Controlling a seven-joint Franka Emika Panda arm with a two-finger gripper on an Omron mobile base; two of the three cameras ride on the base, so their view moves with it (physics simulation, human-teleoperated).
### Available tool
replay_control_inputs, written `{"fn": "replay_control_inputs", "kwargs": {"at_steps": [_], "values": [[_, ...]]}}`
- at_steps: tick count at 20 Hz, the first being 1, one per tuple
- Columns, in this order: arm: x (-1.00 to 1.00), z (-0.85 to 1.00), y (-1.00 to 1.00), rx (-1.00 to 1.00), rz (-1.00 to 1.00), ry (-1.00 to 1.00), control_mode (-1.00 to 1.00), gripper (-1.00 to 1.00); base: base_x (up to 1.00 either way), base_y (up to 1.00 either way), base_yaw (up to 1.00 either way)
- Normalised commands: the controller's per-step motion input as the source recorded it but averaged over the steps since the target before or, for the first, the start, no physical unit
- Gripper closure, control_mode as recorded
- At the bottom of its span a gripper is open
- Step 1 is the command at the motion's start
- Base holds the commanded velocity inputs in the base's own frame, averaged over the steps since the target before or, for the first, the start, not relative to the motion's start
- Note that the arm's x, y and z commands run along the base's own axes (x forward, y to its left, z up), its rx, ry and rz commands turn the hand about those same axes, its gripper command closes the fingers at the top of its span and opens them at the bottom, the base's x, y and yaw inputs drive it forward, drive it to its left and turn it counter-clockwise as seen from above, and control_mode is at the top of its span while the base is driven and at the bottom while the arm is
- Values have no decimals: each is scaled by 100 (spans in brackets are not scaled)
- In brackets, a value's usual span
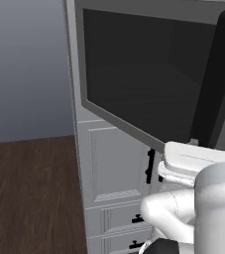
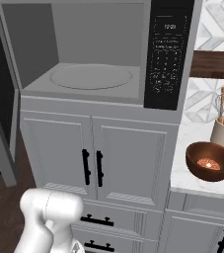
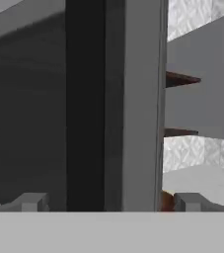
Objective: Open the microwave, place the bowl with waffle inside the microwave, then close the microwave door and turn it on.
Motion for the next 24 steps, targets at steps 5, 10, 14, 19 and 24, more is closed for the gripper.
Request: {"fn": "replay_control_inputs", "kwargs": {"at_steps": [5,10,14,19,24], "values": [[-40,-11,-48,8,73,0,-100,-100,0,0,0],[-20,-9,-70,13,62,0,-100,-100,0,0,0],[0,-19,-56,14,67,3,-100,-100,0,0,0],[6,-22,-46,13,70,2,-100,-100,0,0,0],[79,-33,-26,14,67,1,-100,-100,0,0,0]]}}
